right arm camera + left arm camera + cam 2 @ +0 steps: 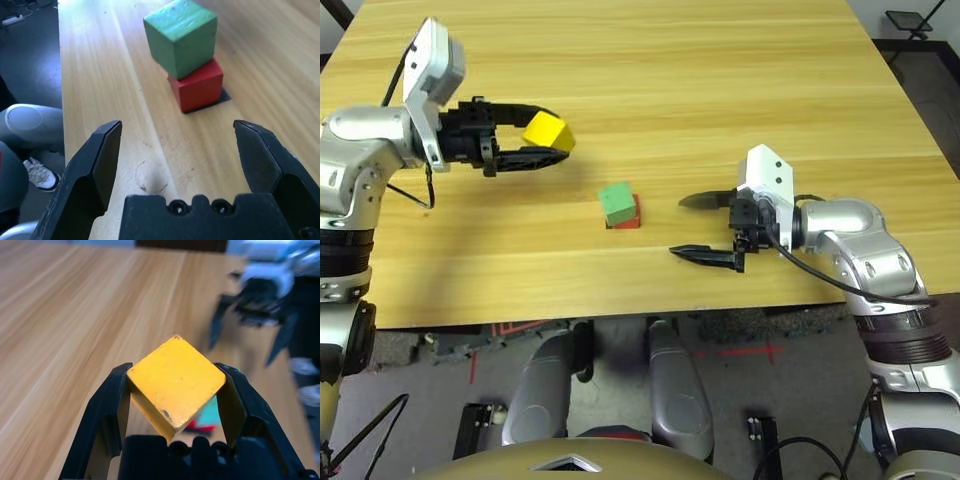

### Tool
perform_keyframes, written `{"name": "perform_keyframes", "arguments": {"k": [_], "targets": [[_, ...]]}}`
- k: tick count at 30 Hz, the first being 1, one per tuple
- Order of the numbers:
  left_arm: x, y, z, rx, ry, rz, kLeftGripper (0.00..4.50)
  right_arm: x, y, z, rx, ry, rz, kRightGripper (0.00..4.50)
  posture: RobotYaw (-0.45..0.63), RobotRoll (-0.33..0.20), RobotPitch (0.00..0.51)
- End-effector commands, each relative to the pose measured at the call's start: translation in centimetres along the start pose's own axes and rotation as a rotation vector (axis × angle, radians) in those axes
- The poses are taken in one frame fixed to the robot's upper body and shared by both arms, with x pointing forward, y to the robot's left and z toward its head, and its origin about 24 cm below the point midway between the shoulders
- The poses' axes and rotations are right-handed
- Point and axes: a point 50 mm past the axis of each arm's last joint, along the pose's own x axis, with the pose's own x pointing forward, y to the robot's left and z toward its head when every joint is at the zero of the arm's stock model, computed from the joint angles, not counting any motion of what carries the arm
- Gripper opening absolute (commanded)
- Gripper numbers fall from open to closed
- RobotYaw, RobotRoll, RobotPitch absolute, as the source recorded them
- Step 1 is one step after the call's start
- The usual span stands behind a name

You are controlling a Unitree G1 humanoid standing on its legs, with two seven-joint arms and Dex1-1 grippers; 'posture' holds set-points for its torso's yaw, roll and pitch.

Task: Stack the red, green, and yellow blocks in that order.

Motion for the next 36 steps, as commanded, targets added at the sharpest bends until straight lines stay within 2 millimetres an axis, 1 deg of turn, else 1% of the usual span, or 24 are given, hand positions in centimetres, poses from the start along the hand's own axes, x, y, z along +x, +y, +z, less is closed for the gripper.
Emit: {"name": "perform_keyframes", "arguments": {"k": [1, 4, 6, 9, 13, 16, 28, 36], "targets": [[0.8, -1.7, 0.6, -0.009, -0.007, -0.049, 2.78, 0.2, -0.1, -0.2, -0.002, 0.0, 0.006, 4.5, 0.26, 0.041, 0.26], [1.7, -2.5, 1.2, -0.023, -0.025, -0.064, 2.78, 0.2, -0.4, -0.2, -0.007, 0.0, -0.002, 4.5, 0.26, 0.045, 0.261], [2.3, -2.8, 1.2, -0.043, -0.026, -0.056, 2.78, 0.3, -0.5, -0.1, -0.009, -0.002, -0.006, 4.5, 0.26, 0.045, 0.261], [3.1, -3.1, 0.5, -0.074, -0.026, -0.048, 2.78, 0.4, -0.5, -0.1, -0.011, -0.01, -0.011, 4.5, 0.25, 0.045, 0.262], [3.9, -3.3, -0.8, -0.054, 0.007, -0.053, 2.78, 0.4, -0.3, -0.1, -0.009, -0.016, -0.014, 4.5, 0.24, 0.047, 0.266], [4.5, -3.3, -1.4, -0.026, 0.019, -0.071, 2.78, 0.3, -0.2, -0.1, -0.006, -0.02, -0.024, 4.5, 0.23, 0.047, 0.27], [5.6, -3.9, -2.7, -0.006, 0.037, -0.125, 2.78, 0.2, 0.0, -0.1, -0.004, -0.022, -0.042, 4.5, 0.22, 0.045, 0.271], [6.1, -3.6, -4.2, -0.033, 0.073, -0.118, 2.78, 0.2, 0.1, -0.1, -0.005, -0.027, -0.05, 4.5, 0.2, 0.044, 0.263]]}}
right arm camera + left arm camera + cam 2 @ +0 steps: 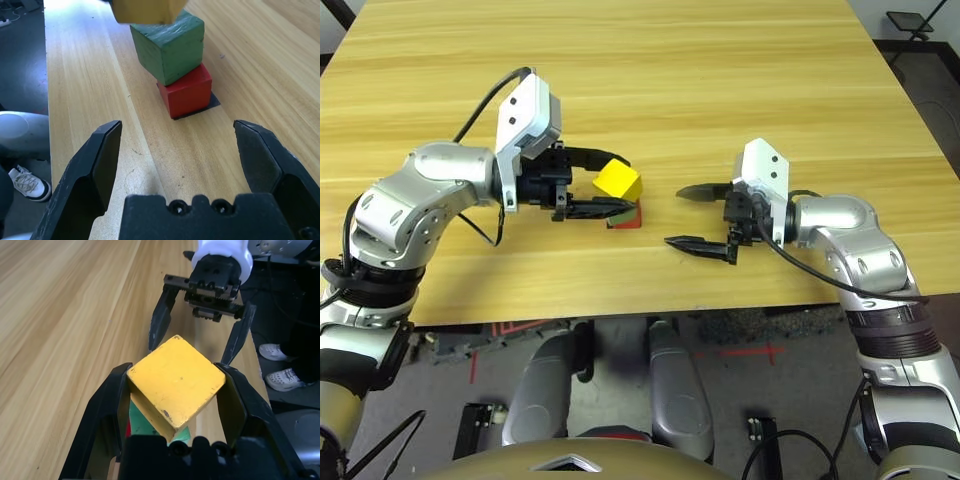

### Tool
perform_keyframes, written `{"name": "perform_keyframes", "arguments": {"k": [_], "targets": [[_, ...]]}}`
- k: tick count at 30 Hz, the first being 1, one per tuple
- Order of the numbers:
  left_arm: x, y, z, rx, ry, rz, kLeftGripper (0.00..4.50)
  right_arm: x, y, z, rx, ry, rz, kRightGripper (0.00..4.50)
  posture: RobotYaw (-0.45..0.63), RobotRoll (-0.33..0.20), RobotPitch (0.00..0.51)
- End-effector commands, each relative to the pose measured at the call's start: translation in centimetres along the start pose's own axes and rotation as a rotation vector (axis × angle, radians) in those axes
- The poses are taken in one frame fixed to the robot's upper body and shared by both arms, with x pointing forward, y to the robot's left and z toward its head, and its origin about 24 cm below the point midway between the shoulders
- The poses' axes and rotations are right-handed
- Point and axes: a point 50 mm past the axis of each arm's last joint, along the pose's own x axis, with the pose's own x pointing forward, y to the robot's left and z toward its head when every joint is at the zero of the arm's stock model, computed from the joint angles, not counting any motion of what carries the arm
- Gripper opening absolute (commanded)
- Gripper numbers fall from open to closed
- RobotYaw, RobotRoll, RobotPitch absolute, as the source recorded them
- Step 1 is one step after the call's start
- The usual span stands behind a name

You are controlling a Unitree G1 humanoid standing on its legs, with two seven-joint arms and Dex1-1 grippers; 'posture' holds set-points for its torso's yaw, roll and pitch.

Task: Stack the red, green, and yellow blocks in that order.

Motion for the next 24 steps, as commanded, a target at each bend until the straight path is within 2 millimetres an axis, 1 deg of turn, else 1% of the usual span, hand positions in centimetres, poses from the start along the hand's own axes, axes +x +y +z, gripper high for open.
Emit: {"name": "perform_keyframes", "arguments": {"k": [1, 6, 13, 17, 19, 24], "targets": [[0.32, -0.03, -0.8, -0.005, 0.021, -0.015, 2.78, -0.19, 0.27, 0.13, -0.001, -0.009, -0.002, 4.5, 0.2, 0.044, 0.263], [0.24, 0.22, -1.07, -0.007, 0.027, -0.014, 2.78, -0.18, 0.29, 0.12, -0.002, -0.01, -0.005, 4.5, 0.19, 0.043, 0.259], [0.35, 0.35, -0.86, 0.004, 0.025, -0.017, 2.78, -0.14, 0.29, 0.17, -0.001, -0.012, -0.008, 4.5, 0.19, 0.041, 0.252], [0.44, 0.4, -0.55, 0.003, 0.015, -0.017, 3.83, -0.12, 0.23, 0.12, 0.0, -0.013, -0.01, 4.5, 0.19, 0.046, 0.245], [0.5, 0.44, -0.35, -0.001, 0.006, -0.016, 4.47, -0.02, 0.2, 0.08, 0.0, -0.015, -0.008, 4.5, 0.19, 0.048, 0.245], [0.51, 0.6, -0.17, -0.013, 0.003, -0.01, 4.47, 0.35, 0.14, 0.05, 0.001, -0.023, -0.005, 4.5, 0.2, 0.054, 0.244]]}}
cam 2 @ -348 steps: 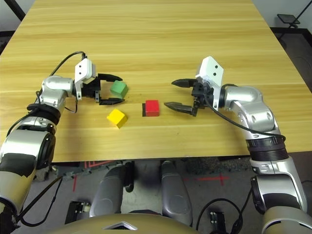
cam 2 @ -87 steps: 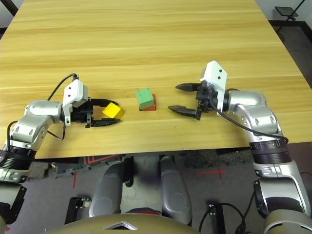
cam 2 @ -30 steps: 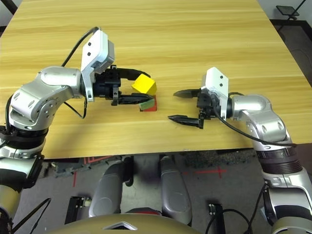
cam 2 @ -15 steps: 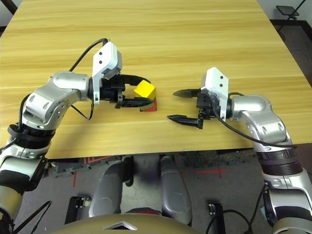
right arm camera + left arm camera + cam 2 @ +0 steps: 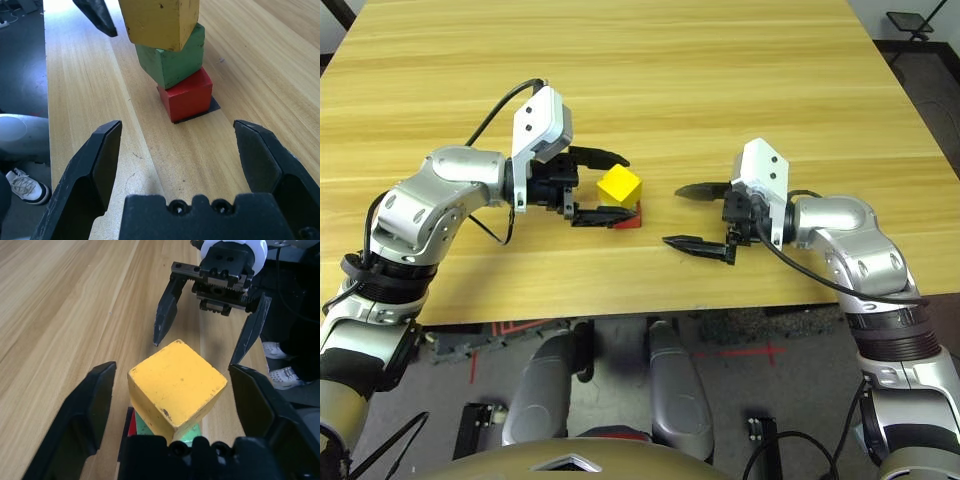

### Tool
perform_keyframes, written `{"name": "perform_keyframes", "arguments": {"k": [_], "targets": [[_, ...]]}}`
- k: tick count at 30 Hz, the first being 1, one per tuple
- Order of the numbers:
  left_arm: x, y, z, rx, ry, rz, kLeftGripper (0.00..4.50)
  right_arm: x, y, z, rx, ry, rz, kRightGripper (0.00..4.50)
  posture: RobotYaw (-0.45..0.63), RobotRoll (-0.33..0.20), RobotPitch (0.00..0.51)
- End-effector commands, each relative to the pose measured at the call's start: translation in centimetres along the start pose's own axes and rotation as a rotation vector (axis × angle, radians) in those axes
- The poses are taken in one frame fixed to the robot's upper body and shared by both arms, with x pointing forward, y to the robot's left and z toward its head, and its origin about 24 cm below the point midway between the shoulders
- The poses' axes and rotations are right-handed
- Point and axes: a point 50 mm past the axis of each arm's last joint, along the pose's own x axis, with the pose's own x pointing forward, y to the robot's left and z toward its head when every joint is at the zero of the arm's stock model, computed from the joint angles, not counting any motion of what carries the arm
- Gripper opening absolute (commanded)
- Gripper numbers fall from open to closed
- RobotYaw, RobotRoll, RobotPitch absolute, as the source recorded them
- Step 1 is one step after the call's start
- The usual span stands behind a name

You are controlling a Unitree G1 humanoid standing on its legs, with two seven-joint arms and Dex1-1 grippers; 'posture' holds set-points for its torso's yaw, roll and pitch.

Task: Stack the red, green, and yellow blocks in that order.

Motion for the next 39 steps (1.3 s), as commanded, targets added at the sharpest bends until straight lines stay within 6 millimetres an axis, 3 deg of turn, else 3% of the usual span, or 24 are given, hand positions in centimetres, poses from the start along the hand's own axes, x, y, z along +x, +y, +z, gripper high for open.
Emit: {"name": "perform_keyframes", "arguments": {"k": [1, 12, 17, 24, 30, 33, 36, 39], "targets": [[-0.1, 0.1, 0.3, -0.002, 0.001, -0.001, 4.47, 0.2, 0.0, -0.1, 0.007, -0.011, 0.004, 4.5, 0.2, 0.054, 0.244], [-2.9, 0.4, 1.7, -0.022, 0.02, -0.028, 4.47, 0.1, -0.4, -0.2, 0.002, -0.003, 0.003, 4.5, 0.22, 0.054, 0.241], [-5.0, 2.2, 0.7, -0.013, 0.092, 0.062, 4.47, -0.1, -0.5, -0.1, -0.004, -0.001, 0.006, 4.5, 0.22, 0.048, 0.238], [-10.3, 4.0, -1.8, -0.059, 0.209, 0.236, 4.47, -1.5, -1.2, -0.1, -0.018, 0.028, -0.041, 4.5, 0.22, 0.049, 0.232], [-11.4, 3.4, -3.8, -0.129, 0.153, 0.488, 4.47, -2.4, -2.1, 0.1, -0.016, 0.003, -0.164, 4.5, 0.22, 0.042, 0.219], [-12.3, 3.7, -5.4, -0.172, 0.159, 0.713, 4.47, -3.3, -3.4, 0.0, 0.003, -0.022, -0.305, 4.5, 0.23, 0.043, 0.213], [-14.3, 4.7, -7.1, -0.203, 0.176, 1.066, 4.47, -4.5, -5.6, -0.5, 0.033, -0.053, -0.557, 4.5, 0.22, 0.044, 0.209], [-15.2, 5.0, -7.7, -0.19, 0.16, 1.276, 4.47, -5.8, -7.1, -1.0, 0.06, -0.09, -0.783, 4.5, 0.21, 0.044, 0.206]]}}
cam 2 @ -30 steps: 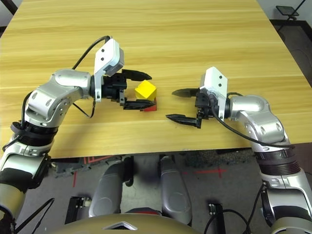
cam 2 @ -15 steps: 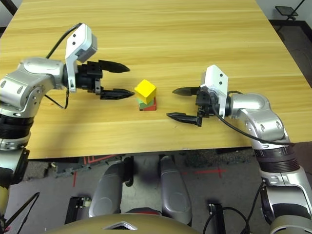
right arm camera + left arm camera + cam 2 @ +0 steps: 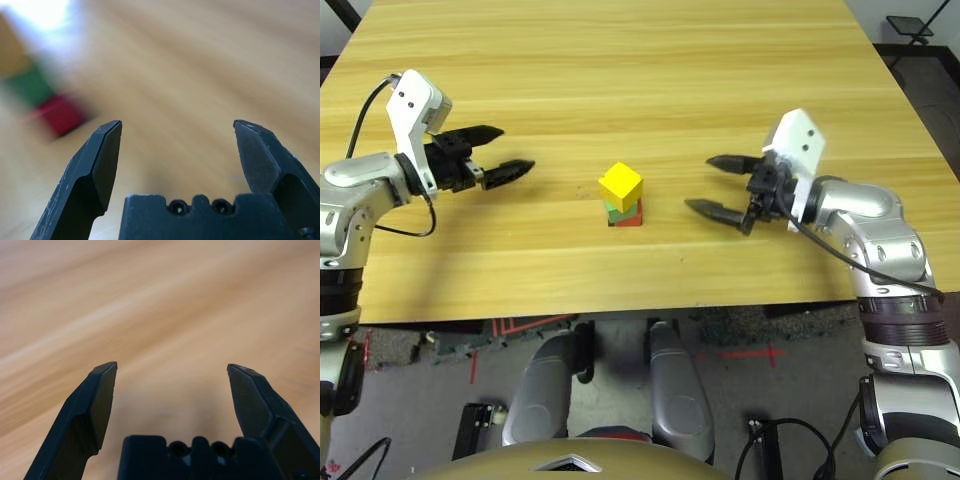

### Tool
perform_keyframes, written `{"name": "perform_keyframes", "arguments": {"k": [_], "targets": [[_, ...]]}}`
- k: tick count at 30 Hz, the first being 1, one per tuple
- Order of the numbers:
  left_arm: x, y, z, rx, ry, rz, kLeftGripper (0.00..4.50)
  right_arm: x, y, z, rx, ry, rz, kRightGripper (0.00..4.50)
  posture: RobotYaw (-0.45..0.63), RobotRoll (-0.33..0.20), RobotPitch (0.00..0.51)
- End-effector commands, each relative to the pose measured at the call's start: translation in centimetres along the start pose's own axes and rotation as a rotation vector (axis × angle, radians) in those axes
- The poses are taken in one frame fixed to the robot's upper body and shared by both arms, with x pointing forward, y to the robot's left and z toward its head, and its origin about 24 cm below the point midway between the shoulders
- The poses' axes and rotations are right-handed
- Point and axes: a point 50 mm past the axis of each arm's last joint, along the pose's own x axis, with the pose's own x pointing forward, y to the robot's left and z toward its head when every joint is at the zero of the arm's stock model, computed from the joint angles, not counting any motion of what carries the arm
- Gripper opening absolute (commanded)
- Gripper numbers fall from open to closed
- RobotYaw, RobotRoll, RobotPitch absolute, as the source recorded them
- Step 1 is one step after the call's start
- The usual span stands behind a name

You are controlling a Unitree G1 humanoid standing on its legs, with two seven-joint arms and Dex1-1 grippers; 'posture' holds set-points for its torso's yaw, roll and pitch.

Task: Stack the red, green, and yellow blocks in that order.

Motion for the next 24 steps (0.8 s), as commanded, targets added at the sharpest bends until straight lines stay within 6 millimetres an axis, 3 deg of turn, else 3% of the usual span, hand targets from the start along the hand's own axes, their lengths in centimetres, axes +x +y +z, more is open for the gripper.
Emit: {"name": "perform_keyframes", "arguments": {"k": [1, 11, 16, 20, 24], "targets": [[-0.7, 1.6, -1.1, -0.006, -0.016, 0.245, 4.47, -1.0, -2.3, -0.8, 0.032, -0.032, -0.287, 4.5, 0.21, 0.043, 0.205], [-1.9, 1.9, -2.3, 0.109, -0.051, 0.585, 4.47, -4.4, -5.7, -1.7, 0.057, -0.101, -0.759, 4.5, 0.16, 0.045, 0.24], [-1.9, 0.3, -2.9, 0.082, -0.067, 0.557, 4.47, -6.2, -6.5, -2.2, 0.051, -0.108, -0.878, 4.5, 0.13, 0.033, 0.258], [-1.7, -1.3, -4.5, 0.065, -0.03, 0.513, 4.47, -7.1, -6.1, -3.1, 0.054, -0.103, -0.941, 4.5, 0.11, 0.021, 0.276], [-1.6, -2.4, -4.7, 0.045, -0.026, 0.498, 4.47, -7.5, -5.5, -3.9, 0.053, -0.08, -0.95, 4.5, 0.11, 0.021, 0.276]]}}
